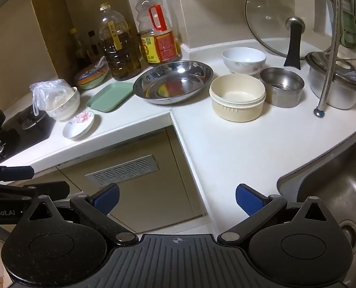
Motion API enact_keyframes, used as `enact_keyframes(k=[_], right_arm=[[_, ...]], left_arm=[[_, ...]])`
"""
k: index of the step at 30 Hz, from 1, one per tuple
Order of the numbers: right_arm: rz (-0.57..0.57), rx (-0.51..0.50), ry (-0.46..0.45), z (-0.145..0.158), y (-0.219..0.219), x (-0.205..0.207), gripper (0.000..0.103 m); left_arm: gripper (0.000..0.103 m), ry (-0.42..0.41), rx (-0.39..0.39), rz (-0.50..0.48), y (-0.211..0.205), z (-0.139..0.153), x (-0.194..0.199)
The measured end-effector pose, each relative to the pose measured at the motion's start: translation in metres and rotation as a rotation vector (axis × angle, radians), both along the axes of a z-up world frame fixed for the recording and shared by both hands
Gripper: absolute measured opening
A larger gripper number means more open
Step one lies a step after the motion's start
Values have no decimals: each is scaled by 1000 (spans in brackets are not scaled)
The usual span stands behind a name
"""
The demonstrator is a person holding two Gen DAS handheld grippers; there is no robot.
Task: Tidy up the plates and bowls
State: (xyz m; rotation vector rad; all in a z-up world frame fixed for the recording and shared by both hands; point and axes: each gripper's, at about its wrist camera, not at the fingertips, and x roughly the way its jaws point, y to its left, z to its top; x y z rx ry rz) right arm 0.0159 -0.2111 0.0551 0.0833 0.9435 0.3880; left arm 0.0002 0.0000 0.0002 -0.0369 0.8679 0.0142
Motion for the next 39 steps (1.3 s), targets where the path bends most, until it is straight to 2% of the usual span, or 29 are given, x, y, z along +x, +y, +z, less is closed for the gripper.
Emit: enact_keyframes(k=[39], right_arm=[[-12,-3,-1,2,0,2,103]], left_arm=[[90,-3,-7,-4,-7,0,3]])
